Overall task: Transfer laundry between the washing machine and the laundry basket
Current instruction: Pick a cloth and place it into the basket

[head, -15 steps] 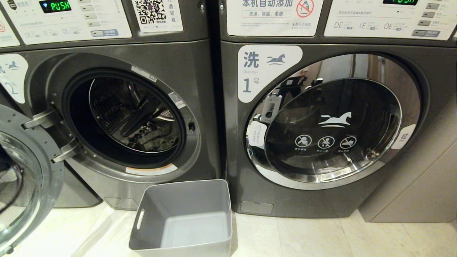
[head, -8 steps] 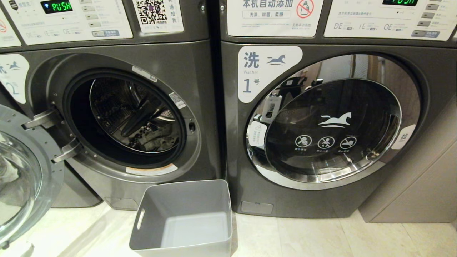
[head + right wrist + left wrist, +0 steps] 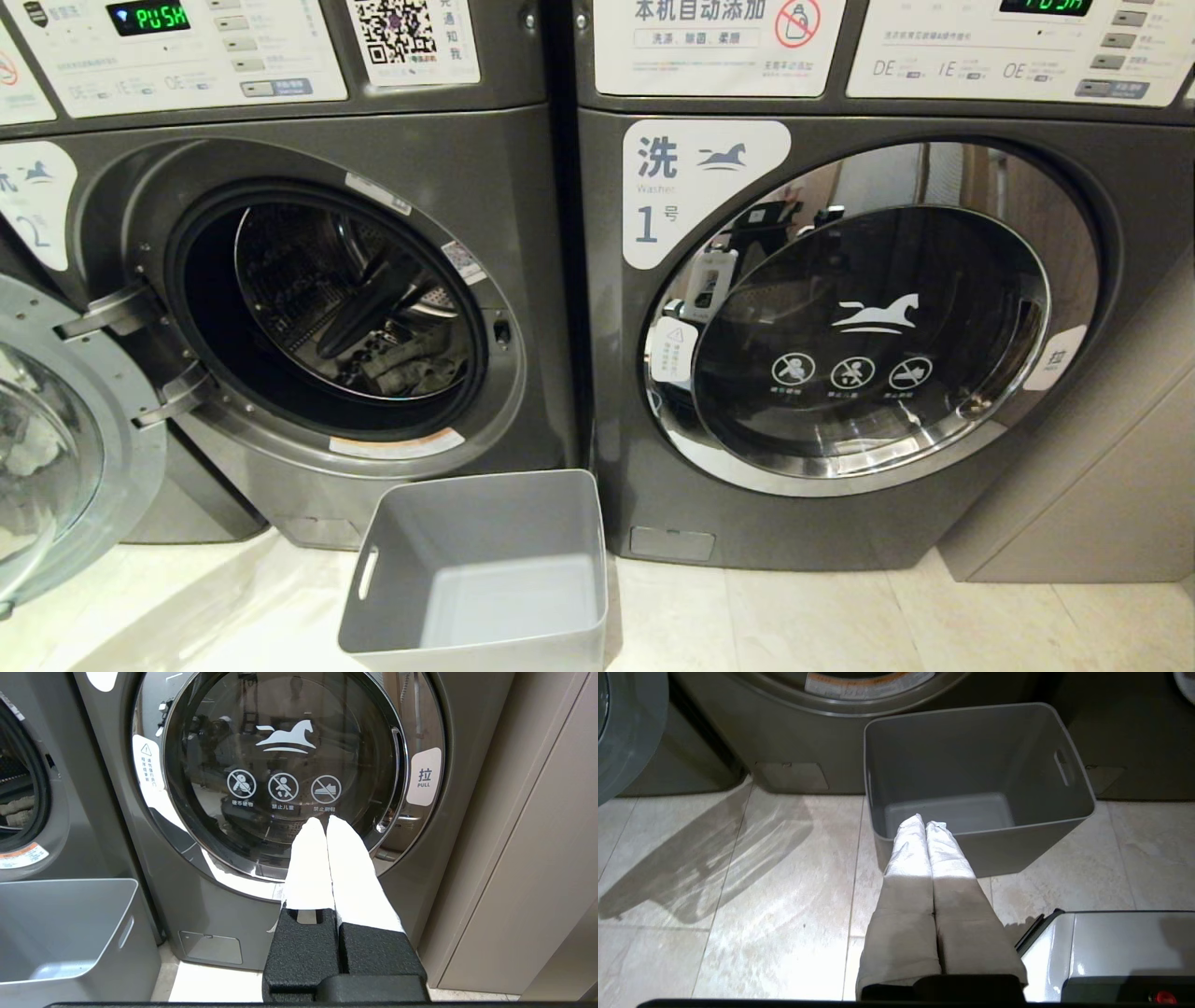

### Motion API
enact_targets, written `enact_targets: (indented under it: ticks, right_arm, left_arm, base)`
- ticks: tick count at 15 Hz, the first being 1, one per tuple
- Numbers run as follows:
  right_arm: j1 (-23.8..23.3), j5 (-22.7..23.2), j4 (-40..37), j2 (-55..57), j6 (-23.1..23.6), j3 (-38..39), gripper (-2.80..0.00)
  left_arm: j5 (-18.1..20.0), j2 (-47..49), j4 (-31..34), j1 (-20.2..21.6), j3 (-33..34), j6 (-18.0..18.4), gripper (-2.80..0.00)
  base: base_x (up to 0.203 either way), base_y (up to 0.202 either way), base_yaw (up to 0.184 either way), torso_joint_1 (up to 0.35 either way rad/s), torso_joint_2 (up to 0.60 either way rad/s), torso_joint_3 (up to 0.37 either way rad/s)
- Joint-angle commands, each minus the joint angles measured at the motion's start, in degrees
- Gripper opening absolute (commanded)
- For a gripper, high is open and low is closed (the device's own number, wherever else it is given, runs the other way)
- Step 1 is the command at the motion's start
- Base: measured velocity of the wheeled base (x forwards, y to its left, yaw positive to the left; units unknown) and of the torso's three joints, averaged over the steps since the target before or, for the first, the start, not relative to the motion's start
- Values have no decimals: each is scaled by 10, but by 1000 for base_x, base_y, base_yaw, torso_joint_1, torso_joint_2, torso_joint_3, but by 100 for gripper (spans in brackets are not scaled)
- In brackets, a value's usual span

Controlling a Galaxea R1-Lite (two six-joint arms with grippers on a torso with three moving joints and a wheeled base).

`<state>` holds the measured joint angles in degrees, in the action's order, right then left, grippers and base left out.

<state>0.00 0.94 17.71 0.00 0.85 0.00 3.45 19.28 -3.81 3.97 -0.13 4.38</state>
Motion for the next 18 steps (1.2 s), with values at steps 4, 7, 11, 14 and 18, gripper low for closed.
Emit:
enact_targets:
  ticks: [4, 7, 11, 14, 18]
  right_arm:
    - [0, 0, 1, 1, 0, 23, -280]
    - [0, 0, 1, 1, 0, 23, -280]
    - [0, 0, 1, 1, 0, 23, -280]
    - [0, 0, 1, 1, 0, 23, -280]
    - [0, 0, 1, 1, 0, 23, -280]
  left_arm:
    - [-2, -186, 17, -38, -3, -1, -280]
    - [-16, -194, 40, -39, 1, 27, -280]
    - [-37, -194, 38, -39, 1, -40, -280]
    - [-37, -194, 39, -39, 1, -46, -280]
    - [-37, -194, 38, -39, 1, -39, -280]
  base:
    - [0, 0, 0, 0, 0, 0]
    - [0, 0, 0, 0, 0, 0]
    - [0, 0, 0, 0, 0, 0]
    - [0, 0, 0, 0, 0, 0]
    - [0, 0, 0, 0, 0, 0]
